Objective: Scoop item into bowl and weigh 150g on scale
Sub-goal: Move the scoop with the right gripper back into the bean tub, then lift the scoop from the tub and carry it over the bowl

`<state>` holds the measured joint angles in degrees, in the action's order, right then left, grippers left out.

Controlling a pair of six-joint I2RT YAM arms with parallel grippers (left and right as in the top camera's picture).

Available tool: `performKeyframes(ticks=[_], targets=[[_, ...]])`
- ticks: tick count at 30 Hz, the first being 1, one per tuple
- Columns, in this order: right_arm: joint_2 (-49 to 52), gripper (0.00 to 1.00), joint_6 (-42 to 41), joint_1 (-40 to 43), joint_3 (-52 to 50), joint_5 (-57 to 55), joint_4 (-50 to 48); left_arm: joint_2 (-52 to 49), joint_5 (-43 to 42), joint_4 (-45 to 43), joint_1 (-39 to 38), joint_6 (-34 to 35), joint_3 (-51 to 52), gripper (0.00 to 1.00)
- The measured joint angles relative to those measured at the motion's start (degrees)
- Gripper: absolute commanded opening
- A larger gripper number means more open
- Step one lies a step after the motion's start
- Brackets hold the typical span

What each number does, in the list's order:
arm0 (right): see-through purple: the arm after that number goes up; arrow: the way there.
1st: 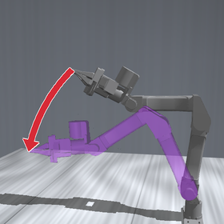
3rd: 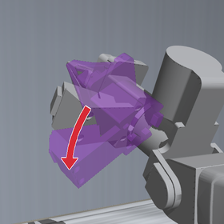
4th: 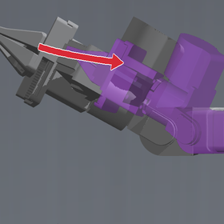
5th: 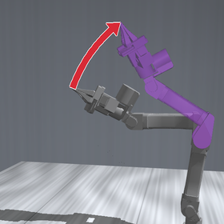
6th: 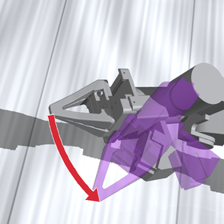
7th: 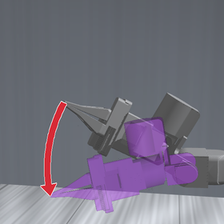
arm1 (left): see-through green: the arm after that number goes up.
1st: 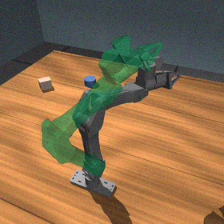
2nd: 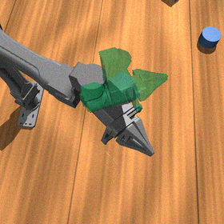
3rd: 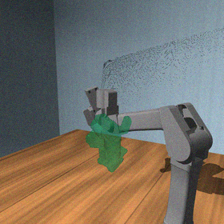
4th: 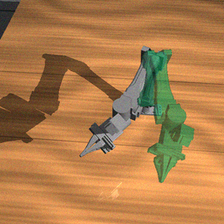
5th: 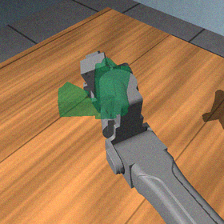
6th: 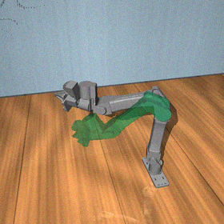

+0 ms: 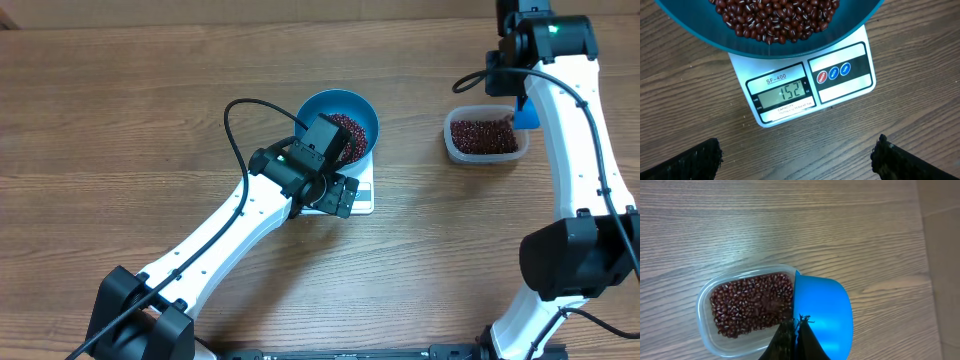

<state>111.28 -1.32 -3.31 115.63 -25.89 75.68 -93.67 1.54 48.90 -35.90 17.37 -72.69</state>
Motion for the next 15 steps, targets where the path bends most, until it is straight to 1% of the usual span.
performKeyframes(ticks=[8,15], targets=[[0.0,0.04,1.1,-2.7,0.0,-2.1,0.0,0.0,0.0,0.0,0.0,0.0,0.0,0.99],[0.0,0.04,1.3,-2.8,0.0,-2.5,-0.2,0.0,0.0,0.0,0.0,0.0,0.0,1.0]])
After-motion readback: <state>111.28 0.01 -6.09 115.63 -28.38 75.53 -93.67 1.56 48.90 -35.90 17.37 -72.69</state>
